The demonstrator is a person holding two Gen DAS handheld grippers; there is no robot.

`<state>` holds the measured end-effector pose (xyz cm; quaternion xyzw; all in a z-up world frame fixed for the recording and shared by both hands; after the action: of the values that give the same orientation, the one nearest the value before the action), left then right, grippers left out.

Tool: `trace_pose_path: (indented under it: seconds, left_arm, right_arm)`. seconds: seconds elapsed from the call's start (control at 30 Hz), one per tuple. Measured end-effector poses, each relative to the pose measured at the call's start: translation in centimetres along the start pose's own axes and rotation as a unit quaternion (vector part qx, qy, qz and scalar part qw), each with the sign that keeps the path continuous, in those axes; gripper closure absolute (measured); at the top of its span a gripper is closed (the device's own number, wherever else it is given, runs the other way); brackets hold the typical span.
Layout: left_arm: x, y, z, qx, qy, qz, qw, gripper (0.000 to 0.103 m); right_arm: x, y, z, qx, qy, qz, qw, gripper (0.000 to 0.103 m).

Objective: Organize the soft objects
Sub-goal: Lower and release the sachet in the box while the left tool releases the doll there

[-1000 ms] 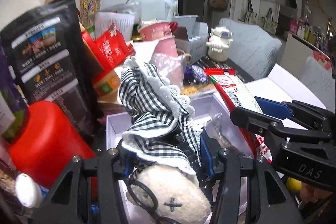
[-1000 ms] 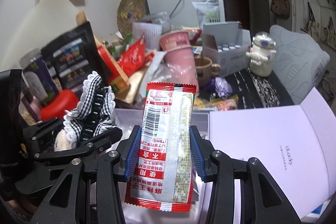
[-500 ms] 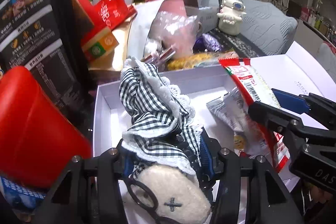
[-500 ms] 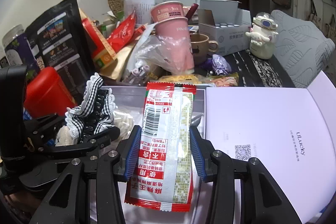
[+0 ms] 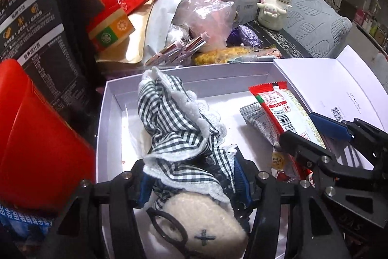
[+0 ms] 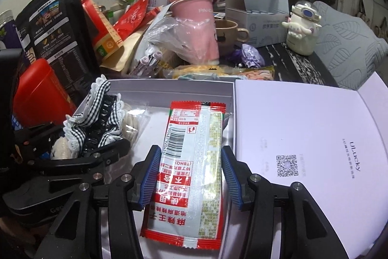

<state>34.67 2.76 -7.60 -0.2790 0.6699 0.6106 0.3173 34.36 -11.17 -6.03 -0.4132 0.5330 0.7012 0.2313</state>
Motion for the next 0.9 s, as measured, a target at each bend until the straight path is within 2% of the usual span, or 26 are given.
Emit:
trace_pose_path:
  seconds: [0.2, 0.27, 0.37, 0.43, 0.9]
  left_arm:
    - [-0.4, 0.8, -0.4, -0.011, -0.011, -0.01, 0.9998, 0.042]
    - [-0.5, 1.4, -0.3, -0.011, -0.01, -0.014, 0.9998, 0.041]
    - [-0.5, 2.1, -0.2, -0.017, -0.009, -0.02, 0.9996, 0.031]
    - [-0.8, 2.6, -0.3, -0.02, -0.014, -0.03, 0.9992, 0.029]
    - [-2.3, 7.6, -1.0, -0.02, -0.009, -0.081, 0.9965, 0.028]
  right_arm:
    - [-0.2, 0.5, 0.2, -0.001, 0.003, 0.002, 1.0, 0.05]
    - [-0.4, 0.9, 0.3, 0.003, 0.008, -0.004, 1.0, 0.045]
    - [-0.9, 1.6, 0.5, 0.014, 0.018, -0.012, 1.0, 0.043]
    - [-1.1, 2.1, 0.5, 0.012, 0.017, -0.016, 1.0, 0.043]
    - [-2.2, 6.7, 0.6, 0.013, 0.001, -0.045, 0.999, 0.042]
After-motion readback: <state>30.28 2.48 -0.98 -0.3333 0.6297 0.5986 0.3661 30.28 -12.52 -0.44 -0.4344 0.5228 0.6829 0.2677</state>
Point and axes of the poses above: each gripper's, at about its wrist camera, not at the fingertips, and y roughly against the way its jaws point, z to its left, x to its underside, the point moved 1 cm from there along -y, roughly the way its jaws point, and after that the axes turned 14 degrees about -z, right-handed, at the moved point
